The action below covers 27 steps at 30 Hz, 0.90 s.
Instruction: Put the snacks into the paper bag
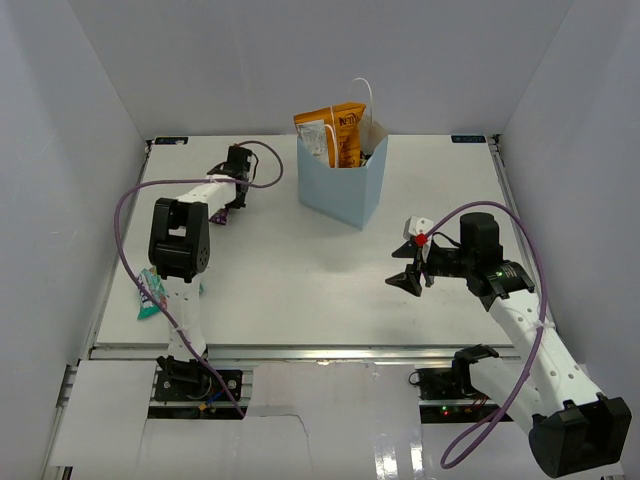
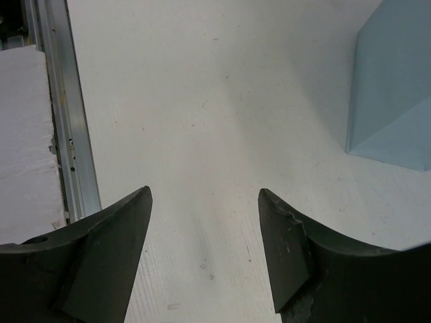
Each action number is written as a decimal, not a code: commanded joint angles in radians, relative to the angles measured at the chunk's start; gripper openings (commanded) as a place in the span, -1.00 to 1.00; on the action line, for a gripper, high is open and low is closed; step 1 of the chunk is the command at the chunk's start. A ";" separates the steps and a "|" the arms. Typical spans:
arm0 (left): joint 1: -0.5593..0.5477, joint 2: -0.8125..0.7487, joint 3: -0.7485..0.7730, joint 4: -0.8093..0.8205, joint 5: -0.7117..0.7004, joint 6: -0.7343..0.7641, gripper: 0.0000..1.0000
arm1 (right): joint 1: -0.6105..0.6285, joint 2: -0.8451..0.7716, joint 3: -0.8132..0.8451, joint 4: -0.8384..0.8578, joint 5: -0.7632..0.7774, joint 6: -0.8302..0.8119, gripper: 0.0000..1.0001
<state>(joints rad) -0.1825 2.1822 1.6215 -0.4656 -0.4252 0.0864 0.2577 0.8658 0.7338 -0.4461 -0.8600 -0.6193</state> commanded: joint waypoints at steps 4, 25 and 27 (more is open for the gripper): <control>0.002 -0.180 -0.084 -0.018 0.158 -0.077 -0.74 | -0.023 -0.014 -0.004 0.021 -0.051 -0.023 0.41; -0.092 -0.978 -0.503 0.022 1.187 -0.412 -1.00 | -0.031 0.038 0.199 -0.387 -0.301 -0.754 0.48; -0.144 -1.027 -0.581 0.033 1.235 -0.407 -1.00 | -0.018 0.067 0.246 -0.402 -0.313 -0.738 0.48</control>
<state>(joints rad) -0.2733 1.2152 1.1130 -0.4339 0.6296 -0.3080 0.2249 0.9058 0.9039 -0.7963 -1.1210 -1.2881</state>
